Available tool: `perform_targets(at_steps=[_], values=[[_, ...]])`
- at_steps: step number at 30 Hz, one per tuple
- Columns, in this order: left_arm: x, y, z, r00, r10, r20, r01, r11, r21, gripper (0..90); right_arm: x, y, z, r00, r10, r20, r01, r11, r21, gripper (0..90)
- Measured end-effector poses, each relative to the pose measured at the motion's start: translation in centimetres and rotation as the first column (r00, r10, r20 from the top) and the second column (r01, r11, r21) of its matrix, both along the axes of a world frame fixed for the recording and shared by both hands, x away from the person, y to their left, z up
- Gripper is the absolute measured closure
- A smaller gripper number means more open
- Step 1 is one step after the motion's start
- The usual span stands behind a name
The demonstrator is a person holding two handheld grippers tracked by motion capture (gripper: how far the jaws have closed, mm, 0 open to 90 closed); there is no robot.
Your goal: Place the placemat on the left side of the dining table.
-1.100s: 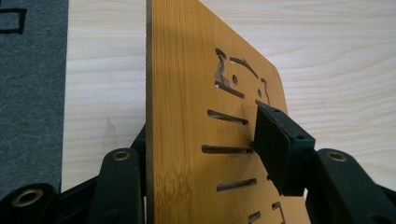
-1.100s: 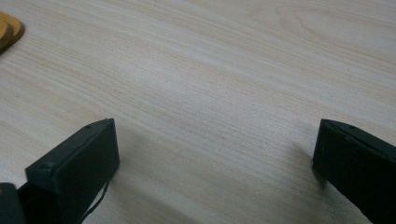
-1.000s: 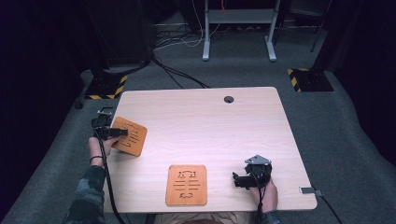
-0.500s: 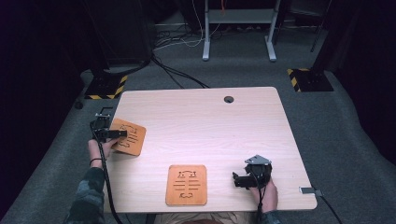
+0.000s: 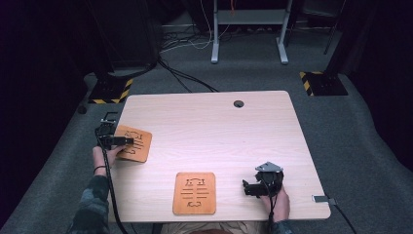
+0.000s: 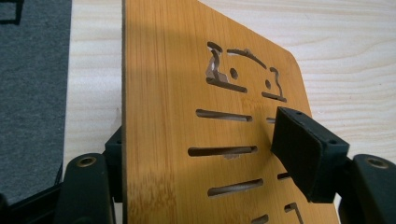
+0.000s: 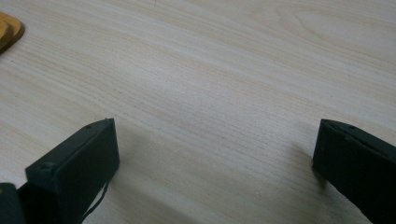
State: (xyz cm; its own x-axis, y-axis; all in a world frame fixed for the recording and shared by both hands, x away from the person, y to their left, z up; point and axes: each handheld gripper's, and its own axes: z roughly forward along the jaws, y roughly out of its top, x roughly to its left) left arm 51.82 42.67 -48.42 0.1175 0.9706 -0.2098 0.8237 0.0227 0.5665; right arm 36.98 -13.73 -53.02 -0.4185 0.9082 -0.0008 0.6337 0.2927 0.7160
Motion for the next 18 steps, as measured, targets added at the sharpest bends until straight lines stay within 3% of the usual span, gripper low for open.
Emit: perform_targets(at_steps=[18], values=[[0.22, 0.24, -0.76, 0.9999, -0.003, -0.012, 0.003, 1.0000, -0.009, 24.8, 0.00, 0.00, 0.01, 1.0000, 0.000, -0.001, 0.000, 1.000, 0.000, 0.0]])
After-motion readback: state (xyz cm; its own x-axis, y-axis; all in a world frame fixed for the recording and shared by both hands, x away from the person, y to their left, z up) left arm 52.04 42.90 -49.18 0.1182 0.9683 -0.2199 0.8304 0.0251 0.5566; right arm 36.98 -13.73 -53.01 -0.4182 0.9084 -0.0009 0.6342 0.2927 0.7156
